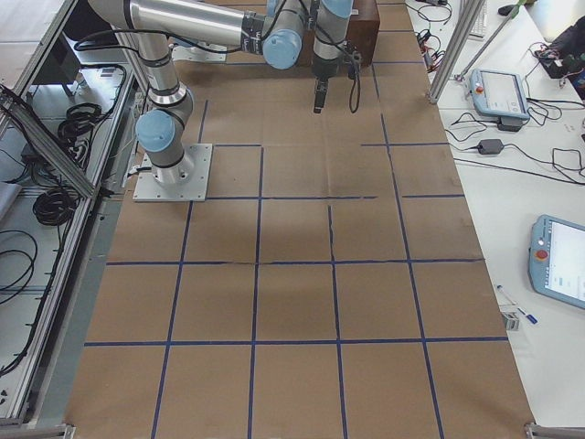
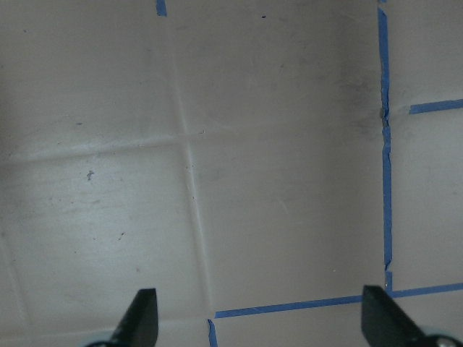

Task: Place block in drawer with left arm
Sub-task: 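Move the left gripper from above the cabinet top toward its side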

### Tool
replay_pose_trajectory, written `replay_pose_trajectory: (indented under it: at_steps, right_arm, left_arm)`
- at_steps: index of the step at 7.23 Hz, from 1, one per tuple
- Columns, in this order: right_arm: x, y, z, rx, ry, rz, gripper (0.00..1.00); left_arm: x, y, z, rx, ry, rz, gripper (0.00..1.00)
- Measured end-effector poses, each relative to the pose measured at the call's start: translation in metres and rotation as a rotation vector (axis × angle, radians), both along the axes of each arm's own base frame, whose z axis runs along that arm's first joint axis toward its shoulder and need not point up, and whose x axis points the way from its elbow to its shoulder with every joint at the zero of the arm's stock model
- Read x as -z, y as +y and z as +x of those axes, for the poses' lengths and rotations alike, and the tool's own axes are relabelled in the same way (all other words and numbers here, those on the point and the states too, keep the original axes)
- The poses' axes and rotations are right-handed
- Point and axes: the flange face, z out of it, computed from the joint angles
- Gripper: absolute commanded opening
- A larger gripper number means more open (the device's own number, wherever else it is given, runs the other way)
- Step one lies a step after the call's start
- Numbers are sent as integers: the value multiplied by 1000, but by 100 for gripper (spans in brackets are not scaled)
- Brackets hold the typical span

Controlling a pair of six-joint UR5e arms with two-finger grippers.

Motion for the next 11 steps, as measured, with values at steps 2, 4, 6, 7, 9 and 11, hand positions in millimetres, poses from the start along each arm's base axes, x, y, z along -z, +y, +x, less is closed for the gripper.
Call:
replay_pose_trajectory:
  at_steps: [2,4,6,7,9,11]
  right_arm:
    - [0,0,0,0,0,0,100]
    - [0,0,0,1,0,0,100]
    - [0,0,0,1,0,0,100]
    - [0,0,0,1,0,1,100]
    - [0,0,0,1,0,0,100]
    - [0,0,0,1,0,0,100]
  left_arm:
    - [1,-1,0,-1,0,0,99]
    - [0,-1,1,-3,1,-1,99]
    - [-1,-1,3,-6,0,-4,99]
    - [-2,-1,4,-7,0,-7,99]
    - [-12,2,3,-11,4,-25,99]
    - [-14,2,0,-11,9,-30,99]
